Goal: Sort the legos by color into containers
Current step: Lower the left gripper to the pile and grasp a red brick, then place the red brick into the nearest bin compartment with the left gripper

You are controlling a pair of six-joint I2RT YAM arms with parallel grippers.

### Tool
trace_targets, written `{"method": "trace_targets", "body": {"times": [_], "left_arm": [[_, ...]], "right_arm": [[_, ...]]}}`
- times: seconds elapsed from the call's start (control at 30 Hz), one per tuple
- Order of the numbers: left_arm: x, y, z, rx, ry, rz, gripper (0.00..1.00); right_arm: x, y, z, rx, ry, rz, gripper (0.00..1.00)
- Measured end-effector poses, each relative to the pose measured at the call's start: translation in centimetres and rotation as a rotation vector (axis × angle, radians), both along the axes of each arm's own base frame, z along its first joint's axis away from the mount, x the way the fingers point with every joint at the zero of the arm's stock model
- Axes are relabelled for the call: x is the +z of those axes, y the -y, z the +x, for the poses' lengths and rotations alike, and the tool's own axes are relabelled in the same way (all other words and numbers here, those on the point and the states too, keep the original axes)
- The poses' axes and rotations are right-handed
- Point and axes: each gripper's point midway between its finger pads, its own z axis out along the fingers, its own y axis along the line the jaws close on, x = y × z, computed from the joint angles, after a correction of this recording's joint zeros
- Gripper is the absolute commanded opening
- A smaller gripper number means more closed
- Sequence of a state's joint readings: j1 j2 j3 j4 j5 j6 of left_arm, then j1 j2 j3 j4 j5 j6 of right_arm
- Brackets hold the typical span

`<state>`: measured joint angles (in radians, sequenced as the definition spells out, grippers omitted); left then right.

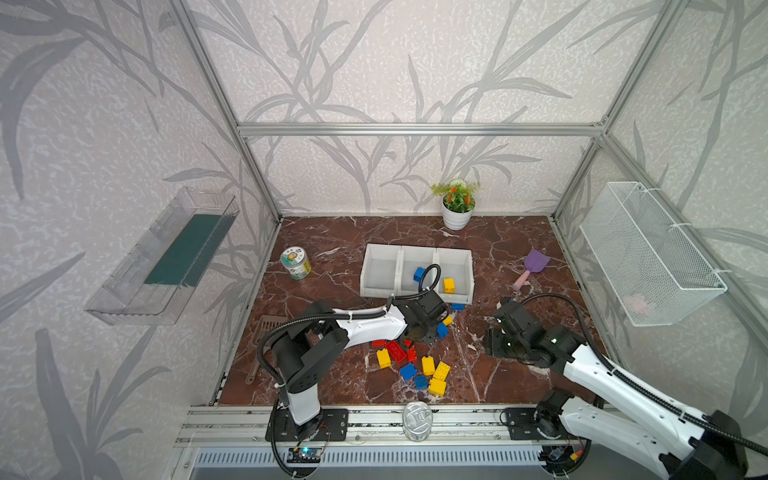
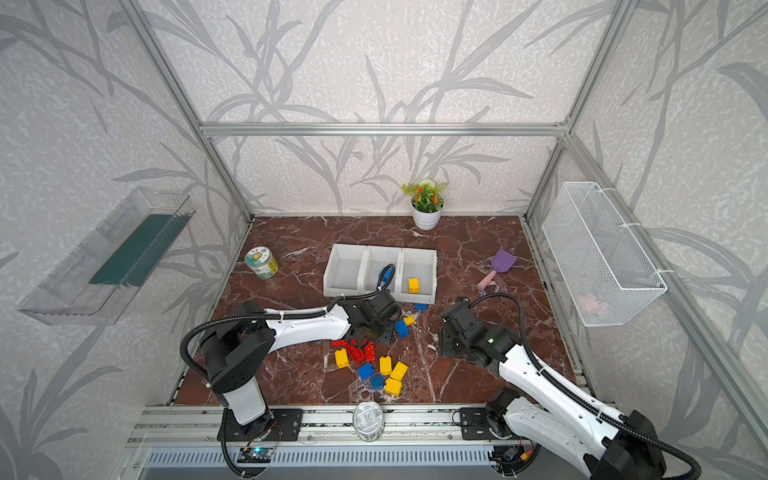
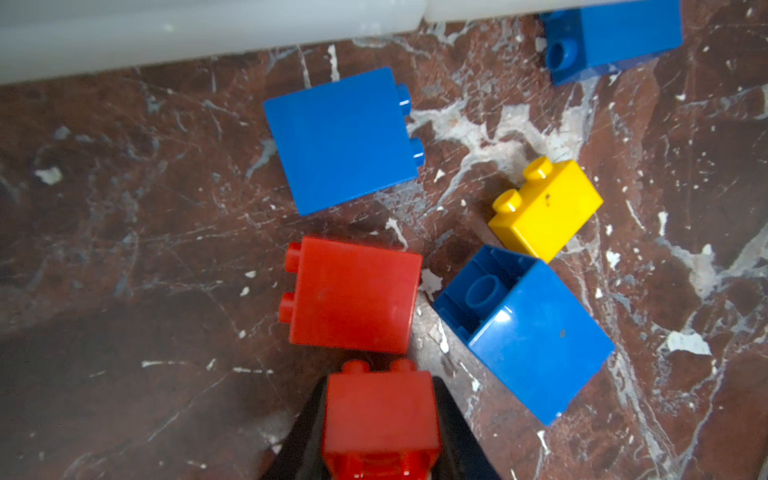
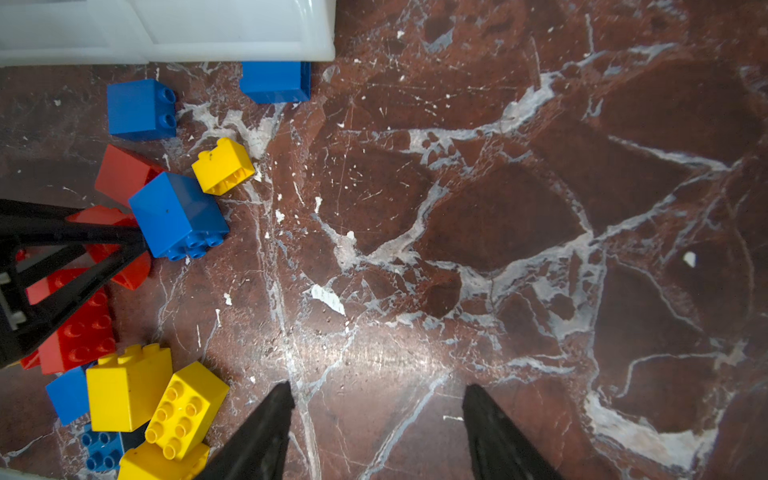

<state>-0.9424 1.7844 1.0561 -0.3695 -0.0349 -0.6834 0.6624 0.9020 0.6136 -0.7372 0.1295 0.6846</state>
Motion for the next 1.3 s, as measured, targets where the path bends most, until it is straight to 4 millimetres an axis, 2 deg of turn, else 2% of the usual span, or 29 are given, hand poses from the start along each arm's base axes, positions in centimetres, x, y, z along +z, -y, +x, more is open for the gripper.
{"method": "trace_targets", "body": {"times": [0.13,0.23,0.37,0.47,0.53,0.6,0.73,0.8,0.93,1.1,1.3], "left_arm": [[0.5,-0.3,0.1,0.004,0.015,0.006,0.28],[1.9,-0.7,0.3,0.015,0.043,0.001,0.28],[5.5,-1.7,1.2,0.037,0.109,-0.015,0.28],[8.7,-2.6,2.9,0.062,0.176,-0.057,0.28],[10.6,-4.2,4.6,0.105,0.222,-0.078,0.29],[12.3,-6.7,6.7,0.171,0.27,-0.092,0.29],[14.2,-11.6,10.3,0.272,0.338,-0.075,0.32],[14.3,-13.5,12.0,0.305,0.344,-0.056,0.32],[13.8,-15.0,15.2,0.33,0.329,-0.038,0.32],[11.5,-14.4,17.6,0.308,0.281,-0.011,0.33],[9.1,-14.0,18.3,0.292,0.221,0.004,0.49]], "right_arm": [[0.5,0.0,0.0,-0.001,0.021,0.015,0.66],[0.7,0.1,-0.1,-0.002,0.03,0.018,0.66],[0.6,0.3,-0.1,-0.004,0.028,0.012,0.66],[0.6,0.3,-0.2,-0.005,0.025,0.008,0.66],[0.5,0.3,-0.2,-0.004,0.023,0.006,0.66],[0.4,0.4,-0.2,-0.005,0.02,0.003,0.66],[0.3,0.3,-0.1,-0.003,0.013,-0.005,0.66],[0.2,0.3,-0.1,-0.001,0.01,-0.008,0.66],[0.0,0.3,0.0,0.0,0.004,-0.014,0.66],[-0.1,0.2,0.0,0.003,-0.002,-0.019,0.66],[0.3,0.1,0.1,0.004,0.005,-0.013,0.66]]}}
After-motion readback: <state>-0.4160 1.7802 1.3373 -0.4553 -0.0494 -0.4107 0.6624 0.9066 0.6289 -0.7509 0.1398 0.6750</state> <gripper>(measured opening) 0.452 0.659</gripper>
